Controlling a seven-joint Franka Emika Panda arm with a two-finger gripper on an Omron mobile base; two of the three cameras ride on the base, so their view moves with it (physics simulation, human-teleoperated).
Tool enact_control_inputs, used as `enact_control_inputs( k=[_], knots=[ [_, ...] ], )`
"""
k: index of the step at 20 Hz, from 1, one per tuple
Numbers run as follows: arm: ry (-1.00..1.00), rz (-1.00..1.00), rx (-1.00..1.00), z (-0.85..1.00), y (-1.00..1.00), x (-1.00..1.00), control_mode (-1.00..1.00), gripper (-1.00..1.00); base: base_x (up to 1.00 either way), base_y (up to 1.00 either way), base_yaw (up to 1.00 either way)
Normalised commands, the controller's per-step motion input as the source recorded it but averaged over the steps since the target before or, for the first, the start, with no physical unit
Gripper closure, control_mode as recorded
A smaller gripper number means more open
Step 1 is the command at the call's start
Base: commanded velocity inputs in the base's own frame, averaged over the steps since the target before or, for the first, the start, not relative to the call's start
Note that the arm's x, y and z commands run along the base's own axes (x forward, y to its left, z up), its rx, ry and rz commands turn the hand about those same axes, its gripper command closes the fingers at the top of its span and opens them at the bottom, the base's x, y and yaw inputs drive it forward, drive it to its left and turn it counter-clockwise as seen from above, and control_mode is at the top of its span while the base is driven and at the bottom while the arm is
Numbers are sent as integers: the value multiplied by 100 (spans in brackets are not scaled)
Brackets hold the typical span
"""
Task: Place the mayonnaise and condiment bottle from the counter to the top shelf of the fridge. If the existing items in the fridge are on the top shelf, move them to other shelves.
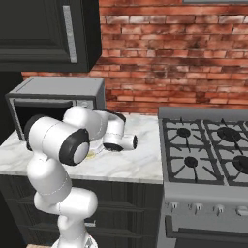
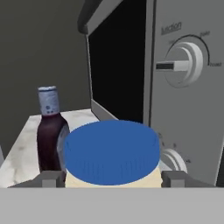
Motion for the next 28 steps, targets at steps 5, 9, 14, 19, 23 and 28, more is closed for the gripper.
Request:
enact_control_inputs(
  k=[5,9,14,19,23,28],
  knots=[
    [-3,0,0,31,-6,-13,-100,100,0,0,0],
    [-15,-2,0,90,-44,-82,-100,100,0,0,0],
    [-13,-9,0,100,-36,-100,-100,100,0,0,0],
    [-2,-13,0,92,-8,-100,-100,100,0,0,0],
    [1,-8,0,90,0,-100,-100,100,0,0,0],
    [0,-4,0,95,0,-100,-100,100,0,0,0]
  ],
)
